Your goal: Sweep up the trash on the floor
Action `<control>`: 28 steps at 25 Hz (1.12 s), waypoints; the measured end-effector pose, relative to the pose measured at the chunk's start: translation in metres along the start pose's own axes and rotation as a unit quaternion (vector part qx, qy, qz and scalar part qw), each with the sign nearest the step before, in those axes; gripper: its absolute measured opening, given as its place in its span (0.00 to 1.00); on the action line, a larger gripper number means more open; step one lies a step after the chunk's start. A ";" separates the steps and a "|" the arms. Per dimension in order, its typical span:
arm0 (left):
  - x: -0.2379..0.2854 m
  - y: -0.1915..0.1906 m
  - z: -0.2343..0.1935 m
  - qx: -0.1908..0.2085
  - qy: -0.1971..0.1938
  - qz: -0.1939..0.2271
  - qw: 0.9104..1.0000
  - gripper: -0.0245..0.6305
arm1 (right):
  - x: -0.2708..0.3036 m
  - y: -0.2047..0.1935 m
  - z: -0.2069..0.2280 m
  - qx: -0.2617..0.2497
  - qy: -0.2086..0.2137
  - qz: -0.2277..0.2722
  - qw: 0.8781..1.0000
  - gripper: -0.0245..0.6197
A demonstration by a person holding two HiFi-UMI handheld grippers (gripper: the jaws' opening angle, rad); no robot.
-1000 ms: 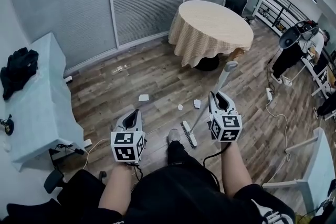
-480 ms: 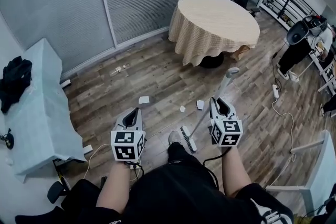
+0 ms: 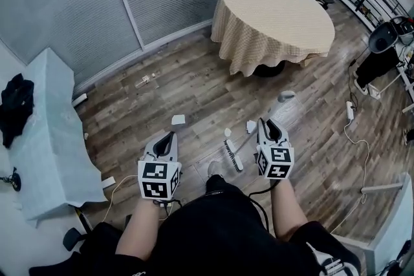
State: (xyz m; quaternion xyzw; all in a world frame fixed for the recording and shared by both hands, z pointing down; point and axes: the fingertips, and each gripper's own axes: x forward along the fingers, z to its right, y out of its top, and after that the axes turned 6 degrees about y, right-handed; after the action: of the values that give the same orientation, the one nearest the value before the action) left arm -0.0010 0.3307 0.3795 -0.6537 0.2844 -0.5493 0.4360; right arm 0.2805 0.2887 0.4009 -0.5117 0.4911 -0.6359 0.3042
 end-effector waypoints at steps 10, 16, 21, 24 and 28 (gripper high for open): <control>0.094 0.024 0.010 -0.005 -0.005 -0.034 0.999 0.03 | 0.078 -0.011 0.063 0.003 -0.008 -0.037 0.999 0.17; 0.143 0.033 0.030 0.016 -0.021 -0.054 0.998 0.03 | 0.100 -0.023 0.118 0.026 -0.040 -0.051 0.998 0.17; 0.177 0.043 0.040 0.021 -0.031 -0.062 0.997 0.04 | 0.109 -0.031 0.168 0.040 -0.079 -0.061 0.994 0.17; 0.193 0.049 0.050 0.032 -0.047 -0.064 0.996 0.03 | 0.109 -0.037 0.196 0.051 -0.113 -0.063 0.990 0.17; 0.214 0.049 0.058 0.044 -0.067 -0.072 0.994 0.03 | 0.106 -0.052 0.232 0.074 -0.179 -0.071 0.979 0.17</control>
State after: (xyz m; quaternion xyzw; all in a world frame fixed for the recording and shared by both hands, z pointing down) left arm 0.1105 0.1416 0.4359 -0.6882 0.1819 -0.5460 0.4418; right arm 0.4761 0.1395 0.4858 -0.6268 0.3425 -0.5890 0.3780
